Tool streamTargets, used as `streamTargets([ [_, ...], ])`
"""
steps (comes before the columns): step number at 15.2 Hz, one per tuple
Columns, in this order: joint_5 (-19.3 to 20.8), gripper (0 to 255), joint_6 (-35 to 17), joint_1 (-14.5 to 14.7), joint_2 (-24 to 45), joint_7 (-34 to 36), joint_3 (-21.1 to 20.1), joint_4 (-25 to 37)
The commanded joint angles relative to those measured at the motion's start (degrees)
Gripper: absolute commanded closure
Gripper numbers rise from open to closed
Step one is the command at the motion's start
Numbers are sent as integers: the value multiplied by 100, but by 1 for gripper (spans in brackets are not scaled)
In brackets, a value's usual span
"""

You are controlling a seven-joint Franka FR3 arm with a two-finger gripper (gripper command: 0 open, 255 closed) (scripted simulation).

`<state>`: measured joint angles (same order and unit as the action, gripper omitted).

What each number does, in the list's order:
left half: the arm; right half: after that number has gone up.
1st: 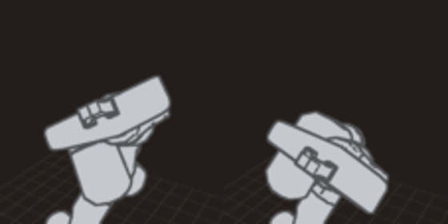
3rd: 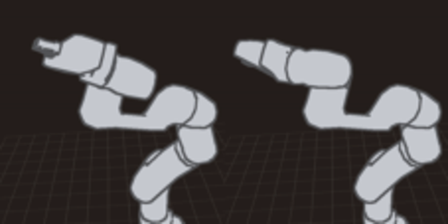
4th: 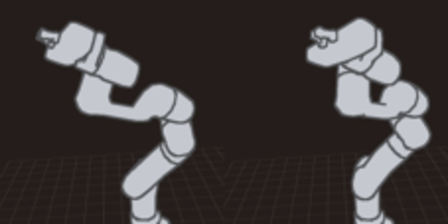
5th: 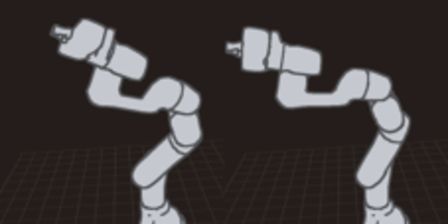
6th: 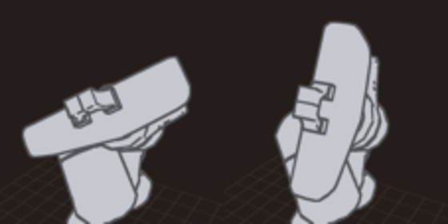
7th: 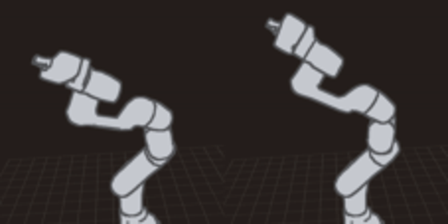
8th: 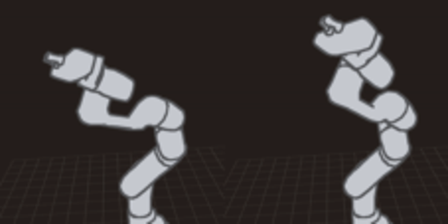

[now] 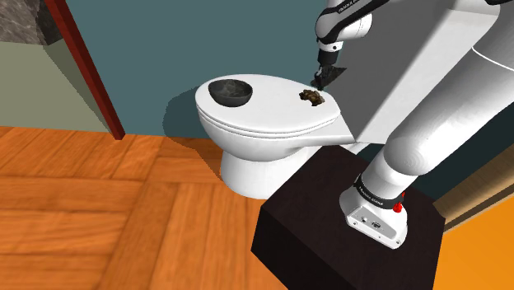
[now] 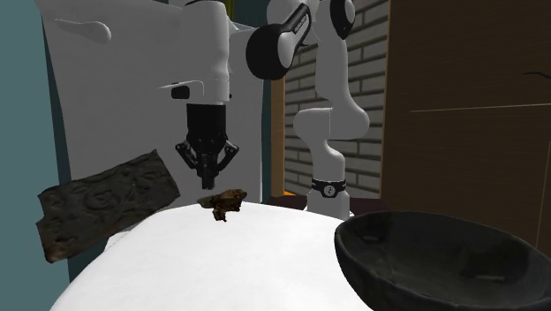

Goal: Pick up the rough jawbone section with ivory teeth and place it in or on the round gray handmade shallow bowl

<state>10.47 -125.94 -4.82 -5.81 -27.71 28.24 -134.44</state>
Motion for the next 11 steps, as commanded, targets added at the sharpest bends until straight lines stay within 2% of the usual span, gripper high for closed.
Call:
streamTargets([
  [1,0,255,0,0,0,0,0,0],
  [5,0,255,0,0,0,0,0,0],
  [6,0,0,0,0,0,0,0,0],
  [10,-1782,0,1169,-175,17,1977,197,145],
  [11,-1834,0,1192,-180,13,2041,204,142],
])
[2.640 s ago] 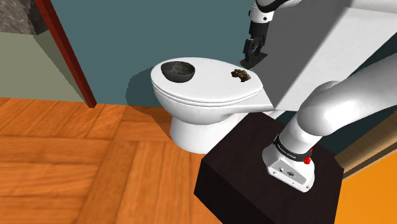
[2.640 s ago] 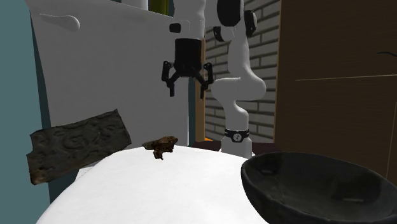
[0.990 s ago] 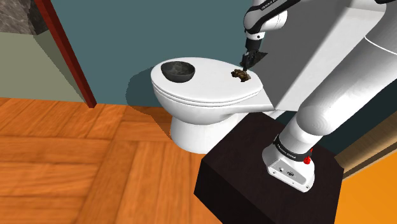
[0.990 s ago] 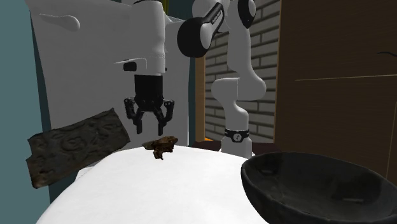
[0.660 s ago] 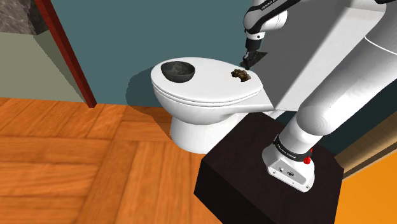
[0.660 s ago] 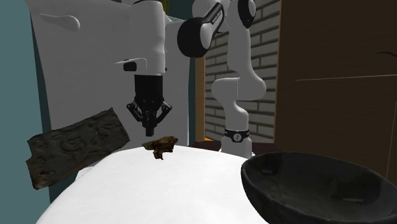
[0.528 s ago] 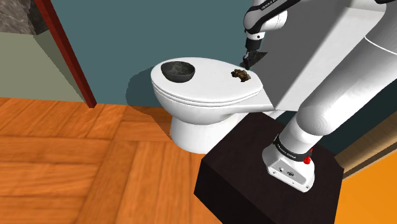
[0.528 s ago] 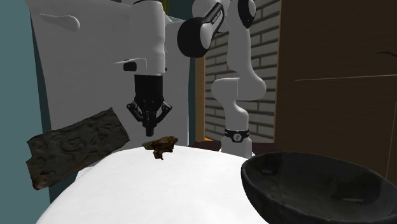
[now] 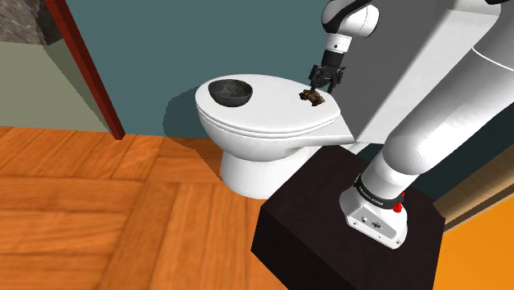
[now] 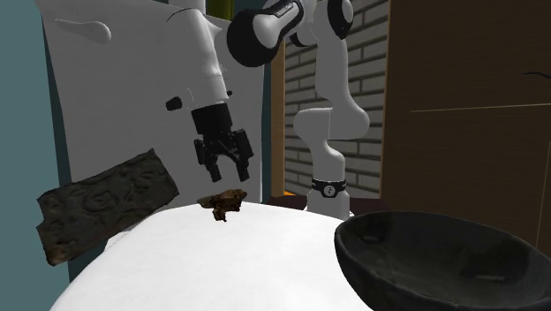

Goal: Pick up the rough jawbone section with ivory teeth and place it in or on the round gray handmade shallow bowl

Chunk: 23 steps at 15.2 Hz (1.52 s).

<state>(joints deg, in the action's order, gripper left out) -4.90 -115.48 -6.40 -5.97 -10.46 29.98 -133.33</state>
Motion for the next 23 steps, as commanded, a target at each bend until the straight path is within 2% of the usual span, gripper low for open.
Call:
streamTargets([
  [1,-316,0,68,-15,53,302,28,-28],
  [7,-484,0,-448,32,249,187,8,-382],
  [15,-484,0,-447,32,249,188,7,-381],
  [16,-484,255,-447,32,249,188,7,-381],
  [23,-484,255,-447,32,250,188,7,-380],
])
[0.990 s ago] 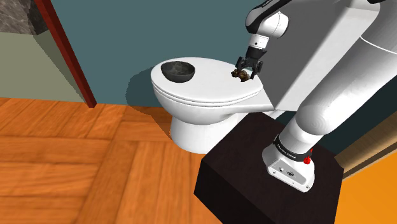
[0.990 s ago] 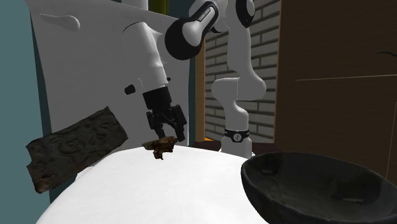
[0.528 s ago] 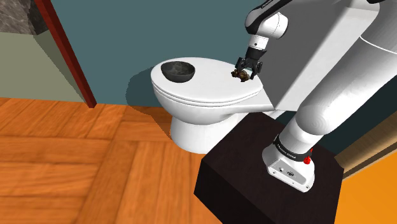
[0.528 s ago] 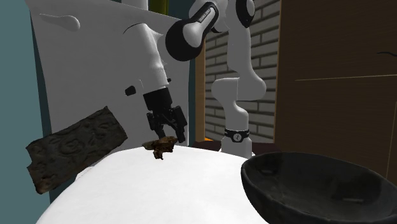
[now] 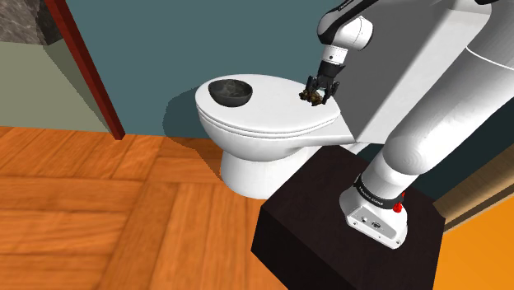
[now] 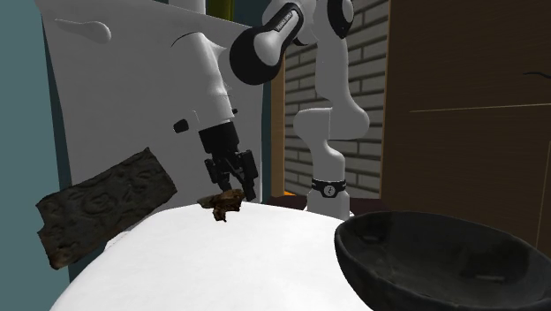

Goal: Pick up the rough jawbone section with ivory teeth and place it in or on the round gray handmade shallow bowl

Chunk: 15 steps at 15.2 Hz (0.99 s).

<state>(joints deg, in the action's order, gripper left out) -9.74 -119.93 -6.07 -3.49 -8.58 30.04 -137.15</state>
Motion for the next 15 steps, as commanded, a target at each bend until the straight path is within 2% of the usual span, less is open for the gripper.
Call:
streamTargets([
  [1,0,255,-2,0,0,1,0,1],
  [15,384,255,982,-40,-659,437,-83,454],
])
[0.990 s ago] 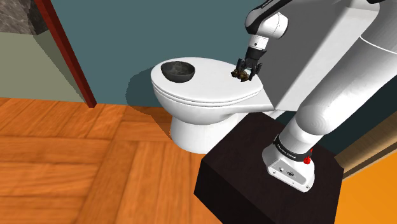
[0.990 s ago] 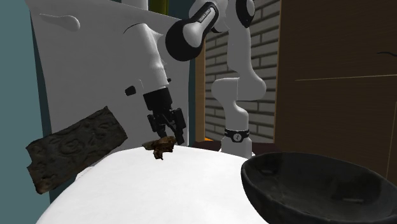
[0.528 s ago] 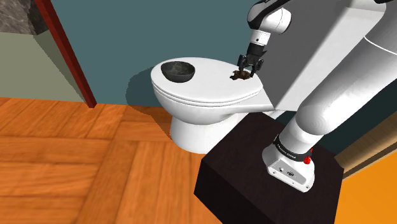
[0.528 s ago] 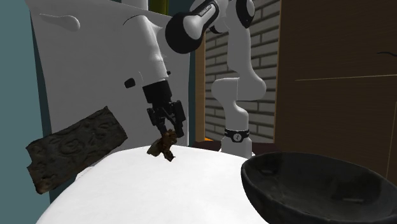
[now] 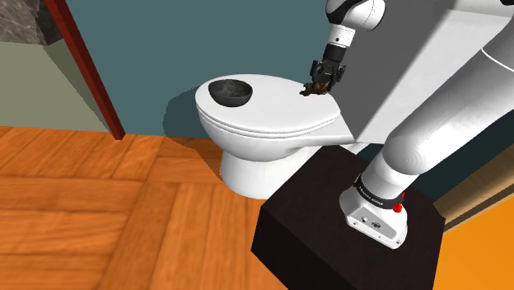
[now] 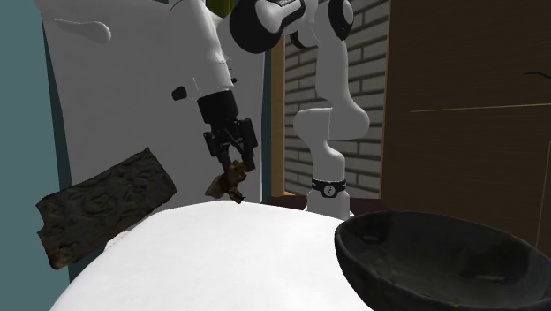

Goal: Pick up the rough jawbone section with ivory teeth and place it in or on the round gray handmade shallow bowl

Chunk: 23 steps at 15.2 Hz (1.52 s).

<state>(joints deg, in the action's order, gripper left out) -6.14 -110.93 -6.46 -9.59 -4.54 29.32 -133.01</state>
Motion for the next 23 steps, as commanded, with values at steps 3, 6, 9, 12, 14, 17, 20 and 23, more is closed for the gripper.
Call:
streamTargets([
  [3,77,255,311,-8,-164,111,-35,175],
  [6,120,255,541,-12,-265,182,-60,321],
  [9,154,255,770,-14,-352,246,-85,478],
  [12,181,255,999,-15,-426,305,-108,645],
  [14,194,255,1151,-14,-468,342,-123,763],
  [17,142,255,1230,52,-477,490,-217,853],
  [20,-42,255,1148,249,-389,848,-459,906],
  [23,-230,255,1069,446,-247,1189,-689,1018],
])
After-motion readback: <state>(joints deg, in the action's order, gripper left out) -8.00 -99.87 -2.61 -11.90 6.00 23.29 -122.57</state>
